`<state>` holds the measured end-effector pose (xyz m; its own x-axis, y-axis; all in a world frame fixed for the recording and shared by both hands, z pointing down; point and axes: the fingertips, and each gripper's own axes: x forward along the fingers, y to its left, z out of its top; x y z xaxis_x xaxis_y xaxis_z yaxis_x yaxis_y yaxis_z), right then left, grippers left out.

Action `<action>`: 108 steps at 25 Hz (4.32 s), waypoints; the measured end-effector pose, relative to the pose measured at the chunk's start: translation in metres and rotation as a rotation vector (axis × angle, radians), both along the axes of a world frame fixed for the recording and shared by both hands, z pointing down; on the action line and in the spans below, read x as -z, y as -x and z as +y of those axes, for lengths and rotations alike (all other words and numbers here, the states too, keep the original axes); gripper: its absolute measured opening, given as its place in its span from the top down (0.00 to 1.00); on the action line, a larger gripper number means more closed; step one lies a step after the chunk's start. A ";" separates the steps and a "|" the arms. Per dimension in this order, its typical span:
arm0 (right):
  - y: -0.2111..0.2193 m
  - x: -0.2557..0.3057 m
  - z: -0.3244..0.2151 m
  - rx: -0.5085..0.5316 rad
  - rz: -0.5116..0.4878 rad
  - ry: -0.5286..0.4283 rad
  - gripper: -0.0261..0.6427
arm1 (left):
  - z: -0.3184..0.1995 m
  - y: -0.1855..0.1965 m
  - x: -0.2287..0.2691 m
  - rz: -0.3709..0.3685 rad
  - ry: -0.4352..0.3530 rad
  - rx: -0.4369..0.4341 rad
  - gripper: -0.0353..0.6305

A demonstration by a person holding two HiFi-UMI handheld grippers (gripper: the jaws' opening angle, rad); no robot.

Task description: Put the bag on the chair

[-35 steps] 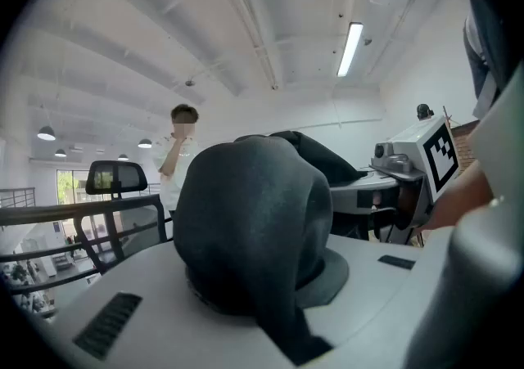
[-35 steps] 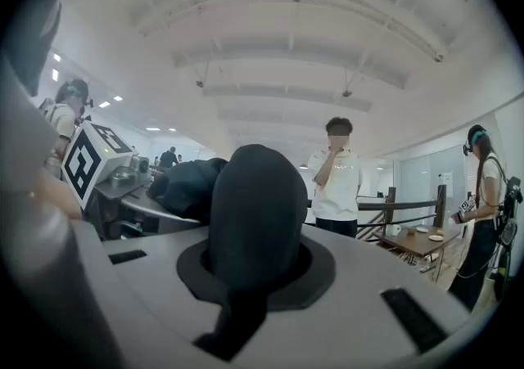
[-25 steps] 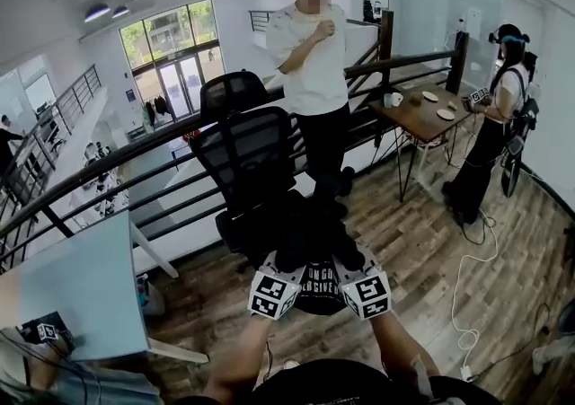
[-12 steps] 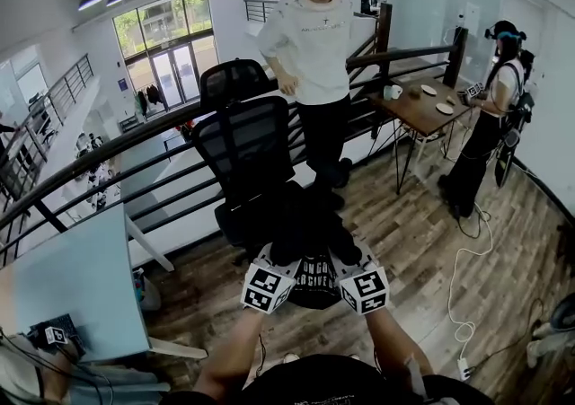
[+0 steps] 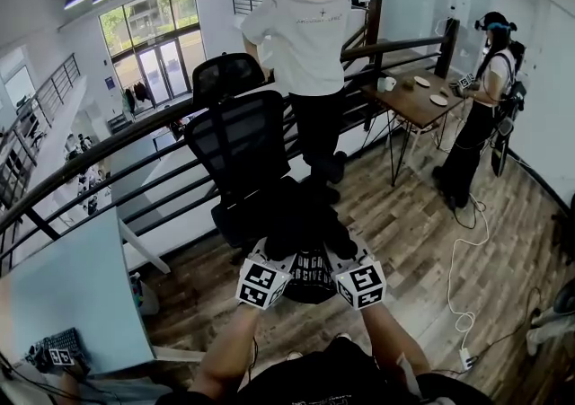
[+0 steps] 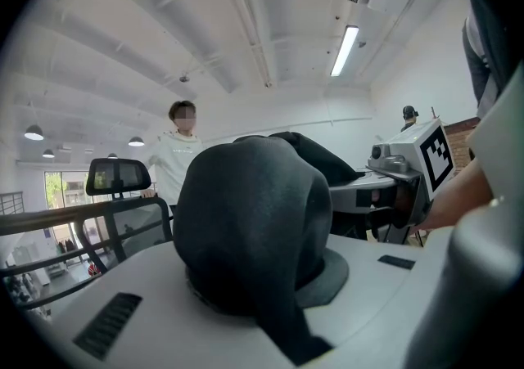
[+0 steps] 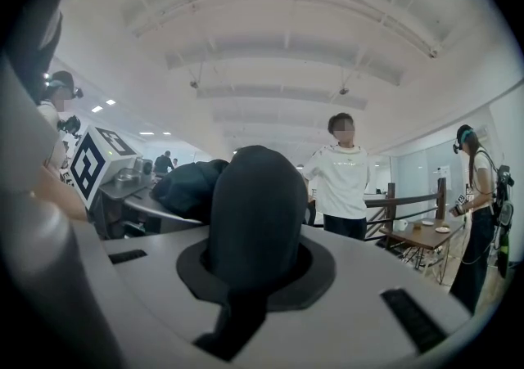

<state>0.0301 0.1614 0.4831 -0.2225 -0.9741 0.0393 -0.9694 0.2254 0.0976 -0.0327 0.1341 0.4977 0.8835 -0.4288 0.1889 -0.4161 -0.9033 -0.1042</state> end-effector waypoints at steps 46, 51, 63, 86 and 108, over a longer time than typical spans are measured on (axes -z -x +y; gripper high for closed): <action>-0.097 -0.020 -0.235 0.264 0.050 0.067 0.88 | -0.217 -0.097 -0.023 -0.011 0.079 0.207 0.86; -0.105 -0.021 -0.255 0.277 0.045 0.078 0.88 | -0.236 -0.105 -0.025 -0.015 0.082 0.219 0.86; -0.097 -0.039 -0.318 0.305 0.039 0.106 0.88 | -0.297 -0.099 -0.042 -0.015 0.096 0.247 0.86; -0.038 -0.060 -0.469 0.303 0.046 0.158 0.88 | -0.440 -0.043 -0.062 -0.039 0.141 0.227 0.86; -0.006 -0.134 -0.565 0.452 0.104 0.303 0.88 | -0.525 -0.014 -0.133 -0.089 0.263 0.324 0.86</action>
